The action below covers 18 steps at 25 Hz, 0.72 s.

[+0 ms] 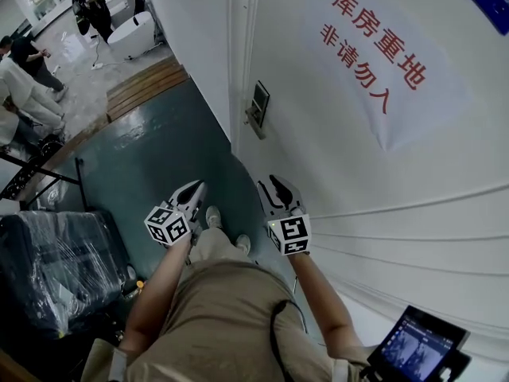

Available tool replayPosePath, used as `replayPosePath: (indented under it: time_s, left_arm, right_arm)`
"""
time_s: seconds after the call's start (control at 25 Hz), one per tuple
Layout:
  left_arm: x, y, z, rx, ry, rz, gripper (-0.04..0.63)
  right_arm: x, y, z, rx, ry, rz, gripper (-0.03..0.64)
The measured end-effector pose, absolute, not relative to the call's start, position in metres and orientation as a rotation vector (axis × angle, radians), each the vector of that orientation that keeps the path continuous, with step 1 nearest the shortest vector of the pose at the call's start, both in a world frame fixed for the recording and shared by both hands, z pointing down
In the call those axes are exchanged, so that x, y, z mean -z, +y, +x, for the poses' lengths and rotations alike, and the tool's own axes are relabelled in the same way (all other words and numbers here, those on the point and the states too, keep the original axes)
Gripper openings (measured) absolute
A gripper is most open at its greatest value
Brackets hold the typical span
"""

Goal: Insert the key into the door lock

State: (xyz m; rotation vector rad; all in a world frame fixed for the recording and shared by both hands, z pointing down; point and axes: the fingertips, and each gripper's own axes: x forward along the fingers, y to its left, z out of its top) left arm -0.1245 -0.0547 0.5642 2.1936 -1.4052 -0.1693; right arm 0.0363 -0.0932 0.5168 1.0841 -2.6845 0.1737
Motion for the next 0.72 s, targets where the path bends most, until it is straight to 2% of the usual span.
replayPosePath:
  time_s: [0.32,0.72]
  left_arm:
    - [-0.562,-0.033,-0.167,0.215,-1.505,2.121,0.017]
    - [-0.554,-0.002,-0.260,0.296,-1.639,2.020,0.017]
  right_arm:
    - [-0.523,-0.080,-0.001,-0.225,-2.716,0.986,0.135]
    - [-0.515,-0.070,-0.099,-0.246,-2.765,0.842,0.135]
